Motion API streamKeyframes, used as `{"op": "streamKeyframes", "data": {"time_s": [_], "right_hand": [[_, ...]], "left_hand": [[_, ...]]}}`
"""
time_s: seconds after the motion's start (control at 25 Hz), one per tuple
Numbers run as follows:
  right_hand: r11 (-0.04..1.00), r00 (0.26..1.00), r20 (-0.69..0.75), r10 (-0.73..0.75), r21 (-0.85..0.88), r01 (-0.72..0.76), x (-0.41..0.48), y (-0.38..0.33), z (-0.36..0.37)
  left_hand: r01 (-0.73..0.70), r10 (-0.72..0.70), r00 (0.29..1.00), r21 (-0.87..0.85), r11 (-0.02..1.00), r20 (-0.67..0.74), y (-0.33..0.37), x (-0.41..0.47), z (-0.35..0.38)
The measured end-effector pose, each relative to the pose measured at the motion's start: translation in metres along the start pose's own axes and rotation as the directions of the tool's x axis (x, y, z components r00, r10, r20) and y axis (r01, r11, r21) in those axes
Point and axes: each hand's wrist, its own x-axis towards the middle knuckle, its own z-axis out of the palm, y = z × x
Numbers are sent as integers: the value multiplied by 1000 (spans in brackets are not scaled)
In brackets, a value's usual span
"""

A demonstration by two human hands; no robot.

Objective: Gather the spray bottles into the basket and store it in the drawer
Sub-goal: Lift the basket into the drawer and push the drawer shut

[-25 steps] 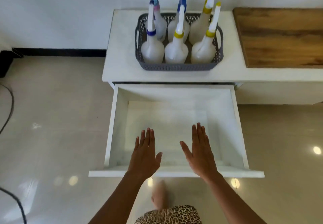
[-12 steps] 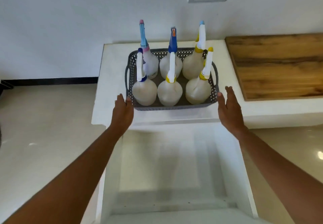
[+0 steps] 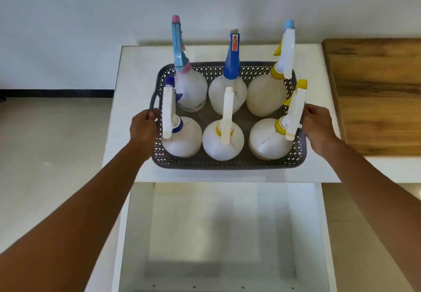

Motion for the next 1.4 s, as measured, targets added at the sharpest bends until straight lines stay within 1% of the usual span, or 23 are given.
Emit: {"op": "streamKeyframes", "data": {"time_s": [0.08, 0.16, 0.28, 0.4, 0.52, 0.68, 0.8, 0.92, 1.12, 1.28, 1.4], "right_hand": [[997, 1000, -7, 10, -77, -10, 7, -1, 4], [995, 999, -36, 25, -99, -28, 11, -1, 4], [995, 997, -51, 53, -80, -57, 8, -4, 3], [997, 998, -40, 52, -63, -54, -1, -4, 0], [999, 999, -29, 37, -31, -38, -15, -2, -8], [999, 1000, -16, 15, -28, -15, -57, 7, -22], [1000, 1000, -8, 18, -10, -18, -106, 24, -31], [997, 998, -10, 63, 50, -63, -158, 48, -39], [991, 994, 9, 106, 84, -107, -238, 94, -48], [959, 977, 10, 214, 188, -212, -260, 126, -44], [954, 967, -9, 256, 165, -251, -262, 151, -33]], "left_hand": [[-5, 8, 997, 37, 999, -83, -3, 0, 3], [-21, 25, 992, 33, 999, -126, -4, -1, 5], [-12, 12, 992, -3, 1000, -125, -1, -1, 5], [-10, 8, 993, -12, 1000, -121, -3, -9, 2], [-11, 7, 992, -25, 1000, -128, -10, -25, -2], [-6, 2, 995, -44, 999, -103, -28, -64, -22], [-8, 3, 997, -57, 998, -81, -51, -102, -43], [10, -11, 998, -21, 1000, -54, -84, -137, -62], [82, -82, 996, -7, 997, -33, -149, -188, -81], [124, -123, 992, 52, 991, -18, -191, -203, -78], [115, -116, 993, 82, 990, 15, -212, -200, -70]]}}
